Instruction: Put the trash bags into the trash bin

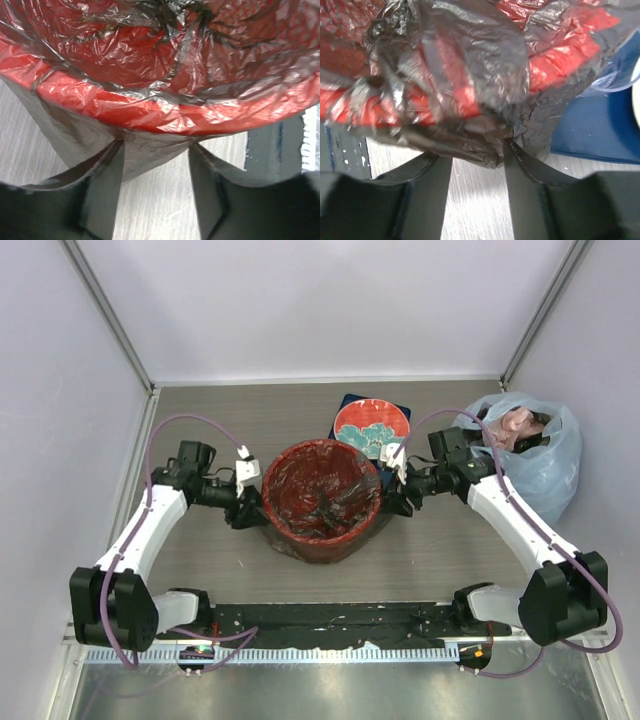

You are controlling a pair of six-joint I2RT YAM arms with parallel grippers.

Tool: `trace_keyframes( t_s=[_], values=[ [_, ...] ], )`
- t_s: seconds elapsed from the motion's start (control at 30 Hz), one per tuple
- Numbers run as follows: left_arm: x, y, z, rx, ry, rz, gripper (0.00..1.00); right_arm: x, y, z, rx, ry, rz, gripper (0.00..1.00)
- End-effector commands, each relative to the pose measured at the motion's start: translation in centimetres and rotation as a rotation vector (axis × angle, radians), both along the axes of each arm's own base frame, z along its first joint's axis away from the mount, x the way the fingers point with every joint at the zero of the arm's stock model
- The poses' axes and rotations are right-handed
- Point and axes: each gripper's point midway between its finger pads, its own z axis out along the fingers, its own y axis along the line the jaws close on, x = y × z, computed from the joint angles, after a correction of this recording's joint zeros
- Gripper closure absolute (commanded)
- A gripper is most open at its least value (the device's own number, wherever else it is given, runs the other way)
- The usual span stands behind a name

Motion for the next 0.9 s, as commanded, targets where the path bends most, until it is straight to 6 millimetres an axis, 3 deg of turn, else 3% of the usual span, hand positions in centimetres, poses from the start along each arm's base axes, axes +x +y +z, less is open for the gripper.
trace_keyframes(
  t_s=[0.0,0.07,0.1,0.2,0.27,0.47,0.5,0.6,0.63,0.73,0.8,0.83,0.87],
  values=[
    [2.3,-0.4,-0.5,-0.007,-0.036,0.048,0.51,1.8,1.1,-0.5,0.013,-0.034,-0.027,0.57],
    [2.4,-0.1,-1.3,0.02,-0.021,0.059,0.69,1.9,0.9,-1.4,-0.006,-0.007,-0.043,0.7],
    [2.4,0.0,-1.6,0.028,-0.025,0.061,0.83,1.9,0.7,-1.6,-0.013,-0.003,-0.047,0.74],
    [2.4,0.6,-2.6,0.06,-0.053,0.089,0.97,1.6,0.5,-2.7,-0.034,0.009,-0.046,0.85],
    [2.3,1.0,-3.6,0.082,-0.064,0.105,1.0,1.4,0.2,-3.6,-0.043,0.014,-0.053,0.91],
    [2.0,1.9,-5.7,0.127,-0.015,0.148,1.0,1.1,-0.1,-5.2,-0.064,0.04,-0.07,0.93],
    [1.9,1.9,-6.0,0.129,-0.009,0.151,1.0,1.1,-0.1,-5.2,-0.061,0.047,-0.076,0.92],
    [1.9,1.9,-5.4,0.119,-0.014,0.166,1.0,1.4,-0.3,-4.9,-0.071,0.042,-0.098,0.77],
    [2.0,1.8,-5.1,0.113,-0.013,0.173,1.0,1.4,-0.4,-4.3,-0.077,0.045,-0.111,0.56],
    [1.7,1.8,-3.0,0.09,-0.027,0.198,0.5,1.0,-1.6,-2.7,-0.118,0.054,-0.145,0.27],
    [1.6,2.2,-1.5,0.068,-0.053,0.235,0.36,-0.1,-3.0,-2.1,-0.151,0.088,-0.169,0.2],
    [1.1,2.4,-1.1,0.069,-0.041,0.248,0.16,-0.2,-3.5,-0.6,-0.154,0.039,-0.164,0.11],
    [1.1,2.7,-0.5,0.071,-0.053,0.264,0.07,-0.5,-4.1,-0.1,-0.165,0.036,-0.175,0.08]
  ],
)
